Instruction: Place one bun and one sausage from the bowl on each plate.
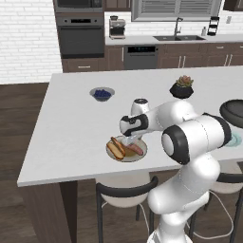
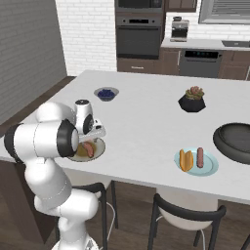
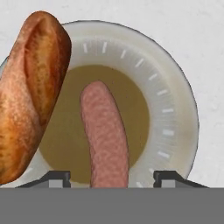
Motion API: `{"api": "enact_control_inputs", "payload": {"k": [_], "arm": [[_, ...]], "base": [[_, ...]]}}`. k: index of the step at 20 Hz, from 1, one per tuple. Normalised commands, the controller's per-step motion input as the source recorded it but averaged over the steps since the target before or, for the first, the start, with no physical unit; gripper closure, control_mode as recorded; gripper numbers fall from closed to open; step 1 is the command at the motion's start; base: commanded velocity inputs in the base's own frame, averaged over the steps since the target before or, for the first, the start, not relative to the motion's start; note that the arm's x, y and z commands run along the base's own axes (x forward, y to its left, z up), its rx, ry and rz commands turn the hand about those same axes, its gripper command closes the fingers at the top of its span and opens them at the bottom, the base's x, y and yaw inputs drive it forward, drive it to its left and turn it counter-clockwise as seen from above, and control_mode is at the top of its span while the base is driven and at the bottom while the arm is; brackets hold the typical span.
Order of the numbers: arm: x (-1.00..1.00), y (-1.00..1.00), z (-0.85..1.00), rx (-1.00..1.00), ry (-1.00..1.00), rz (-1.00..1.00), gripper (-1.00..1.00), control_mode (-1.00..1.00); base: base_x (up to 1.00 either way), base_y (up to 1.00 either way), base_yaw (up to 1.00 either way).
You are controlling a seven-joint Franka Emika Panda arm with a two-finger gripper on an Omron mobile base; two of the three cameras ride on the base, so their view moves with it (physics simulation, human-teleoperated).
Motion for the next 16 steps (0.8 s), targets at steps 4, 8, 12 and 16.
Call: {"api": "enact_control_inputs", "payload": {"k": [4, 8, 12, 16], "arm": [[-0.06, -0.01, 0.08, 0.00, 0.00, 0.00, -1.00, -1.00], [-0.34, -0.01, 0.58, 0.00, 0.00, -0.01, -1.00, -1.00], [-0.71, -0.16, 0.62, 0.00, 0.00, -0.04, -1.00, -1.00], [-1.00, -0.23, 0.23, 0.00, 0.00, -0.11, -1.00, -1.00]], "base": [[0.00, 0.00, 0.00], [0.00, 0.00, 0.00], [0.00, 0.00, 0.00], [0.00, 0.00, 0.00]]}}
